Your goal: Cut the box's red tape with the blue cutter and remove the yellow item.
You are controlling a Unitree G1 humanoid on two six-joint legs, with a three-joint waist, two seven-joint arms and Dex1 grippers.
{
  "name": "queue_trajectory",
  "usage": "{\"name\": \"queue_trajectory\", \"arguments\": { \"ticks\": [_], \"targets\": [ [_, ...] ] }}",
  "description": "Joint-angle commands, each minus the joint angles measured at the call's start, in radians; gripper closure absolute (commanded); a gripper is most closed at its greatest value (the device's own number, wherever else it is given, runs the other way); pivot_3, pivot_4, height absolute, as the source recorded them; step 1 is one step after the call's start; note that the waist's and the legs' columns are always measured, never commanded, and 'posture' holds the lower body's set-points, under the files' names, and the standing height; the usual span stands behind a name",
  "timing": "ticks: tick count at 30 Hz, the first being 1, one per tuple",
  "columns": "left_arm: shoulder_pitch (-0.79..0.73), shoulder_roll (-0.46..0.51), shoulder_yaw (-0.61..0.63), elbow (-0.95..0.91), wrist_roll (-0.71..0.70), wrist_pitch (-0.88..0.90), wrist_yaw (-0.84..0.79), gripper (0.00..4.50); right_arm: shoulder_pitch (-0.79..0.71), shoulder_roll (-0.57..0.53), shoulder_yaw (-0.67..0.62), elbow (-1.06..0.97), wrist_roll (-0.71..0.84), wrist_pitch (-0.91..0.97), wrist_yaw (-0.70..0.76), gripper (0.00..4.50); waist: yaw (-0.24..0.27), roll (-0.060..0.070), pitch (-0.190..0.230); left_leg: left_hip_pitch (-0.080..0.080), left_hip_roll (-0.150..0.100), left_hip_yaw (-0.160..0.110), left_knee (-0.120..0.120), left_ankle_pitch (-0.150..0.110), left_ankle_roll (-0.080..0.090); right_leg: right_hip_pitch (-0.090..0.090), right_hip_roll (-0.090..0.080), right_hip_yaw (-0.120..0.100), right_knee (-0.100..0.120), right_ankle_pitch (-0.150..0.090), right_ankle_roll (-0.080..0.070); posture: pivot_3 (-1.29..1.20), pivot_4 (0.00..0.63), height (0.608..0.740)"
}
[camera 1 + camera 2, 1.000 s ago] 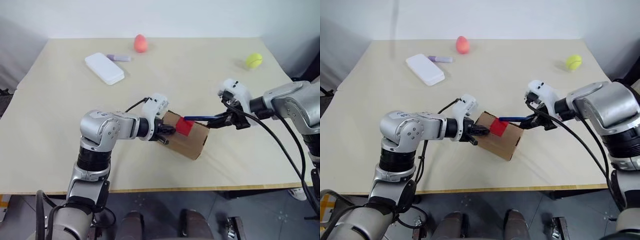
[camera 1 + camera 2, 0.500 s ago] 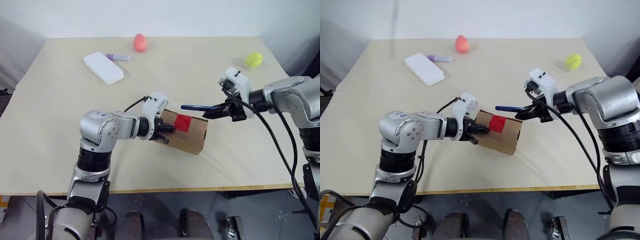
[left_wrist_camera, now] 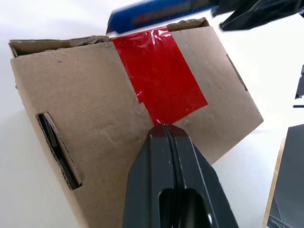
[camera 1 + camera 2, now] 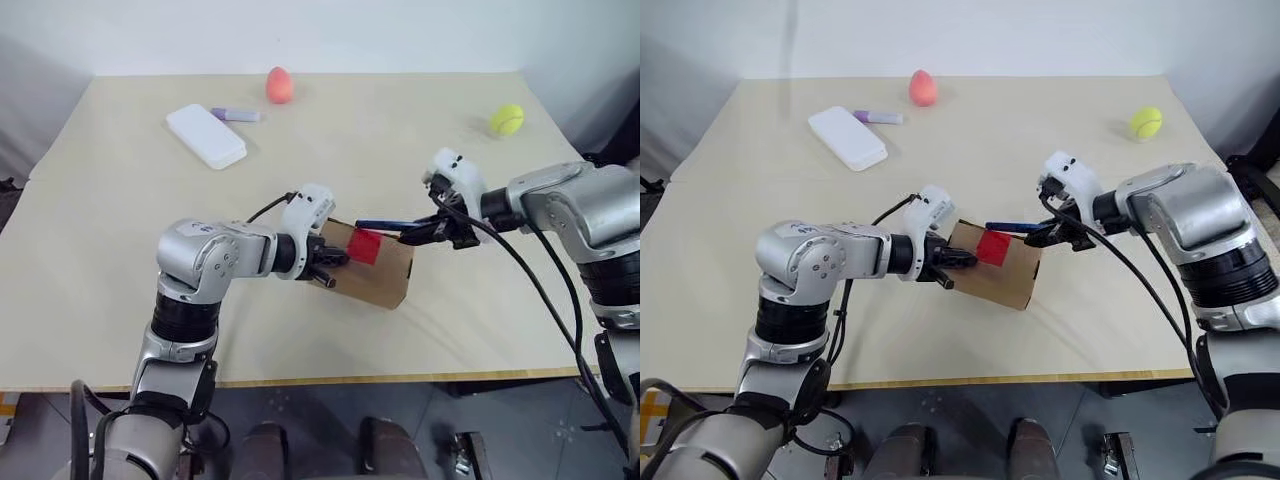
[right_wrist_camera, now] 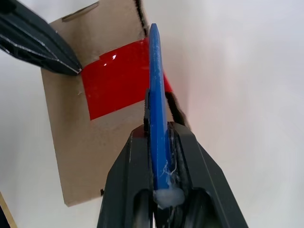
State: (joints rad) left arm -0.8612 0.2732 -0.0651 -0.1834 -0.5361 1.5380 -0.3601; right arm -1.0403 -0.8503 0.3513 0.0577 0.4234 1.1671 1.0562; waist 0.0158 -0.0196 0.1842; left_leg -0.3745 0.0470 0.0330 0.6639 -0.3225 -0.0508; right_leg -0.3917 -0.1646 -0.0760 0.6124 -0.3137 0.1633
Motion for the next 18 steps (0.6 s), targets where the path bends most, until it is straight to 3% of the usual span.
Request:
{"name": "queue_trajectory", "arguments": {
  "ticks": [1,10,18],
  "targets": [
    [0.021,0.024,-0.041,0.031,0.016,0.038,0.002,4.5,-0.032,-0.001,0.01,0.014,-0.027,-0.036,0.031,4.33,-0.001,0.0,0.0,0.0,0.0,0.0,0.0,0.0,0.0,0.0,0.0,0.0,0.0,0.0,0.0,0.0,0.15,0.74],
    [0.019,0.046,-0.037,0.026,0.016,0.047,-0.008,4.5,-0.06,0.022,-0.002,0.045,-0.048,-0.064,0.064,4.33,-0.016,0.0,0.0,0.0,0.0,0.0,0.0,0.0,0.0,0.0,0.0,0.0,0.0,0.0,0.0,0.0,0.15,0.74],
    [0.01,0.134,-0.065,0.031,0.002,0.042,-0.06,4.5,-0.062,0.04,-0.042,0.001,-0.029,-0.023,0.044,4.33,-0.021,0.0,0.0,0.0,0.0,0.0,0.0,0.0,0.0,0.0,0.0,0.0,0.0,0.0,0.0,0.0,0.15,0.74]
  ]
}}
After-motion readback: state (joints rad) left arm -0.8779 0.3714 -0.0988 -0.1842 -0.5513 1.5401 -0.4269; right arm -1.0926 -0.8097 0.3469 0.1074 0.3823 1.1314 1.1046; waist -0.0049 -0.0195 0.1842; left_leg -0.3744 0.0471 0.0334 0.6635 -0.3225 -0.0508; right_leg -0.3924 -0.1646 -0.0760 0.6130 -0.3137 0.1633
